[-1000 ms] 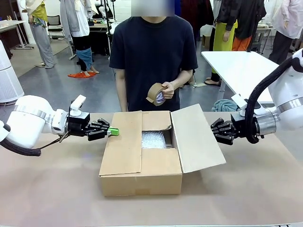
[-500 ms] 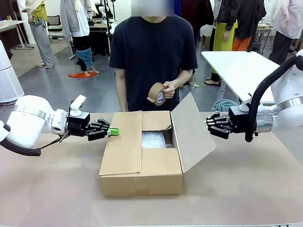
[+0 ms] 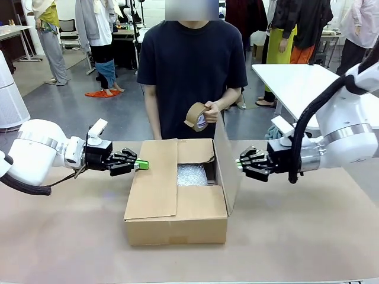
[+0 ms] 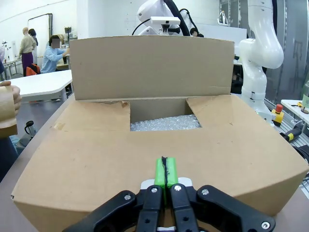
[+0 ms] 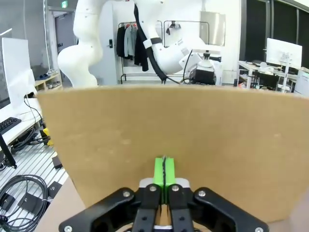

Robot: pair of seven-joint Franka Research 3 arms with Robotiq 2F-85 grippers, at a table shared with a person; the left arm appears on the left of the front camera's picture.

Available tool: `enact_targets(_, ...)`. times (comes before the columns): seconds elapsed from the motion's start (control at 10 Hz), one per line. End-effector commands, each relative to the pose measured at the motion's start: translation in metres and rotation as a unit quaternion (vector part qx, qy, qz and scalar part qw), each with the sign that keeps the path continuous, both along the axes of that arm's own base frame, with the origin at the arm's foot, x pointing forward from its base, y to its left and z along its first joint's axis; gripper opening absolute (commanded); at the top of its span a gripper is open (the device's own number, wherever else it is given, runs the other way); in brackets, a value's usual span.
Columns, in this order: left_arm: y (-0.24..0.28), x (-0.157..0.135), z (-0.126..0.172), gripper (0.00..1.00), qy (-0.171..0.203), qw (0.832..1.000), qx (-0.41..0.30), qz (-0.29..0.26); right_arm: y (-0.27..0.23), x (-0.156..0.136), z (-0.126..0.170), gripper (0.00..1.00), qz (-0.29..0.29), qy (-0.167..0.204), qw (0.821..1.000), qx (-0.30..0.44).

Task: Wrap the clocks to prevent damage.
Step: Push the left (or right) flap of the Package Box to close it.

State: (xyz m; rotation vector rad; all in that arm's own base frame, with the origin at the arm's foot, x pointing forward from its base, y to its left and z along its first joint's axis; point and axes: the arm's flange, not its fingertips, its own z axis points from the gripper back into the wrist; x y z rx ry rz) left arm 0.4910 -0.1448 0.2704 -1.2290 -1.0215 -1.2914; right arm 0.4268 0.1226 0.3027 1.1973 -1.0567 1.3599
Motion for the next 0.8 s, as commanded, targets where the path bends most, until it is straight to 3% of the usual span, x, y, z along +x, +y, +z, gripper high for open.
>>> enact_targets(0.0, 0.0, 0.0, -0.003, 0.0, 0.001, 1.0, 0.005, 0.001, 0.022, 0.006, -0.008, 0.01, 0.002, -0.008, 1.0, -0.012)
enact_targets(0.7, 0.0, 0.0, -0.003, 0.0, 0.001, 1.0, 0.005, 0.001, 0.03, 0.018, -0.045, 0.01, -0.005, 0.01, 0.998, -0.062)
